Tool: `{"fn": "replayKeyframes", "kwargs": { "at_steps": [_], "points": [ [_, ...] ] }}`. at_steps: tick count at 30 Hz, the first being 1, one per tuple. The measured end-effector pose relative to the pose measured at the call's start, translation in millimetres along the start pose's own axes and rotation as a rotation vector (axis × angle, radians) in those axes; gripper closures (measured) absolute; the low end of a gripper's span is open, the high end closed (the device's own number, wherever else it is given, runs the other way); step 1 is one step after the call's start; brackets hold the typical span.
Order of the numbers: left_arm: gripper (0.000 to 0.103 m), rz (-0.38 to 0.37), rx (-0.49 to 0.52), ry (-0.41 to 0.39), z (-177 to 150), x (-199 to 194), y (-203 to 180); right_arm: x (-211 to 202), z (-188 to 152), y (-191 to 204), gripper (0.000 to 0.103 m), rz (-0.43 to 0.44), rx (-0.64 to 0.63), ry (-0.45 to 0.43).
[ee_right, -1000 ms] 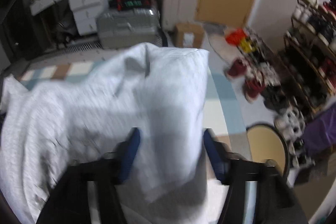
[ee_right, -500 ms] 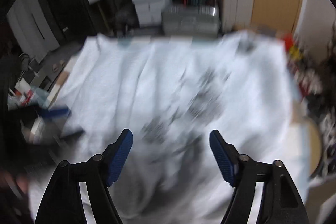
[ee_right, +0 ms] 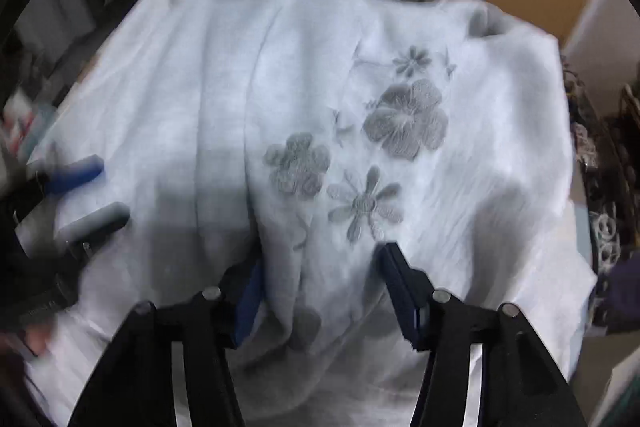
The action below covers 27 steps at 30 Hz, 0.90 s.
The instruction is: Fold large clothes
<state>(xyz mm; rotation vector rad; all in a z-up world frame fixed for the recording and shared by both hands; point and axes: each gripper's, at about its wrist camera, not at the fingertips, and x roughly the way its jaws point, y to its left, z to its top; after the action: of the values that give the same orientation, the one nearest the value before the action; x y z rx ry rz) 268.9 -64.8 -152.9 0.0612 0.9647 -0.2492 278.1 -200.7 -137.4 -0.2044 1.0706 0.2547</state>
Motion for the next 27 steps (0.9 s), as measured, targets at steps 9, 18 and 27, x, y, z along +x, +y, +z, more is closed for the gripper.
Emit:
{"fn": "replayKeyframes", "kwargs": {
  "at_steps": [9,18,27],
  "points": [
    [0.049,-0.06,0.055,0.102,-26,-69,-43,-145,-91,-51,0.038,0.068,0.25,-0.205],
    [0.034,-0.093,0.337,0.178,-119,-125,-155,-229,-241,-56,0.02,0.095,0.681,-0.453],
    [0.034,0.052,0.353,0.312,-163,-101,-137,-262,-316,-36,0.004,0.193,0.762,-0.686]
  ]
}}
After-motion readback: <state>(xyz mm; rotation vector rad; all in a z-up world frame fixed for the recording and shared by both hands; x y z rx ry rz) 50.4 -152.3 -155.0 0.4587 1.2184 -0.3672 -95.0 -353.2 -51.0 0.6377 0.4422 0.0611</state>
